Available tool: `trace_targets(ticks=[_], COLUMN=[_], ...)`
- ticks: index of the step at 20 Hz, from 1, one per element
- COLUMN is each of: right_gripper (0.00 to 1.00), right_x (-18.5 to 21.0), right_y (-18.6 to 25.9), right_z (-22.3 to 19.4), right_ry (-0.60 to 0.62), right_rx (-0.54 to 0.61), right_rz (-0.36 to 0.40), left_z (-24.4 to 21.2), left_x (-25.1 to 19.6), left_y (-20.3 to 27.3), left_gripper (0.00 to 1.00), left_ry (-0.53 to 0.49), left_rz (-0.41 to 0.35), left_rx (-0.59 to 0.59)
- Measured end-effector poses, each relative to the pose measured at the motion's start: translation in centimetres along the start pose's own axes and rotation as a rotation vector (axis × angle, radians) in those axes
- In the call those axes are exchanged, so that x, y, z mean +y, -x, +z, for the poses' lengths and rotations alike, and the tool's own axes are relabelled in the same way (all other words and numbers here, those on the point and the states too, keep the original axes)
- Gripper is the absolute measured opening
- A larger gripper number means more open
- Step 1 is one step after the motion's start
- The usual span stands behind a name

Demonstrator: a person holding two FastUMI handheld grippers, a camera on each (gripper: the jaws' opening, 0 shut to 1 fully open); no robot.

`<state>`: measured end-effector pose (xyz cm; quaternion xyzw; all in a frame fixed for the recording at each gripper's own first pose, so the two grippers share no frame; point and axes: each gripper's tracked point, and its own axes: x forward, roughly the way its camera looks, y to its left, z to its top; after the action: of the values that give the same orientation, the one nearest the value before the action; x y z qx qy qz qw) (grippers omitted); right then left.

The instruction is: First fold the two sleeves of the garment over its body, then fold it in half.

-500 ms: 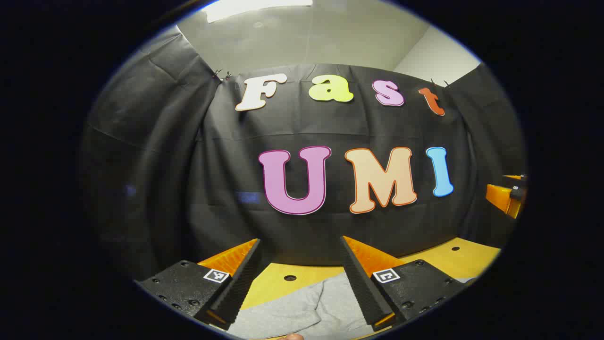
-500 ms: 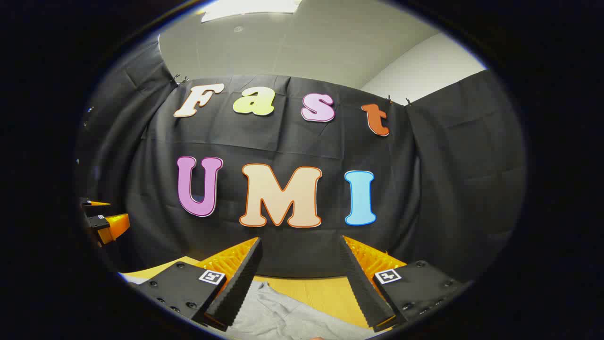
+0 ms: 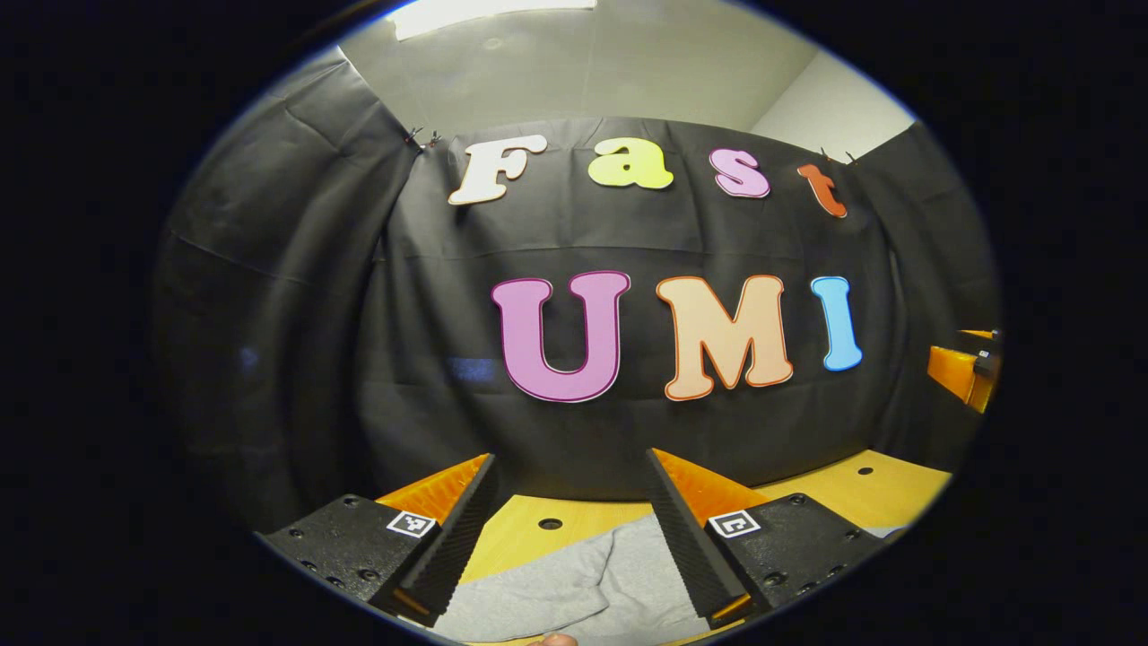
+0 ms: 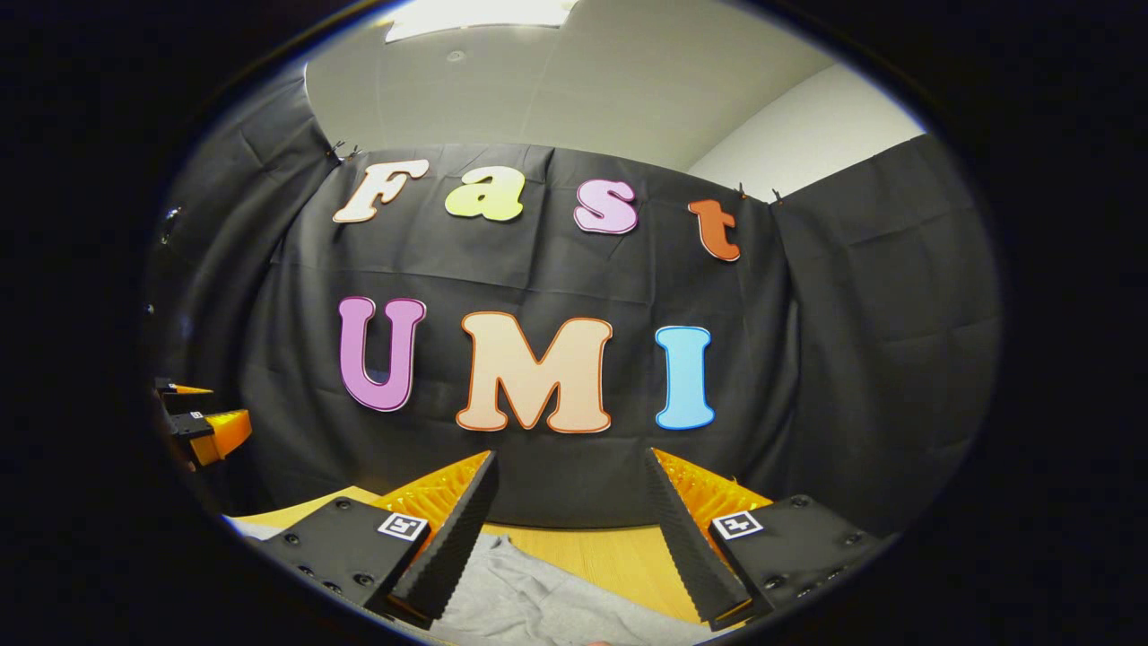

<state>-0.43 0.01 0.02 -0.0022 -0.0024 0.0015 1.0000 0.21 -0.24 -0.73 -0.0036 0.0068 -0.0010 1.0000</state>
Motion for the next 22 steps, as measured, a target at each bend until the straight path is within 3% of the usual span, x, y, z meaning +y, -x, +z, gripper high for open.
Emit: trace_targets(ticks=[15, 18, 22], right_gripper=[0.99, 0.99, 0.99], right_x=[-0.9, -2.7, -7.6], right_y=[-0.4, -0.4, -0.3], right_z=[-1.5, -2.1, -3.0], right_ry=[0.004, 0.019, 0.060], right_rx=[0.023, 0.035, 0.048], right_rz=[-0.002, -0.022, -0.103], left_z=[-0.5, -0.5, -0.8], left_x=[-0.6, -1.3, -2.3], left_y=[-0.8, -0.9, -1.3], left_gripper=[0.94, 0.94, 0.93], left_ry=[-0.005, -0.002, -0.009], left_rz=[-0.021, -0.039, -0.063], left_rx=[0.009, 0.006, 0.014])
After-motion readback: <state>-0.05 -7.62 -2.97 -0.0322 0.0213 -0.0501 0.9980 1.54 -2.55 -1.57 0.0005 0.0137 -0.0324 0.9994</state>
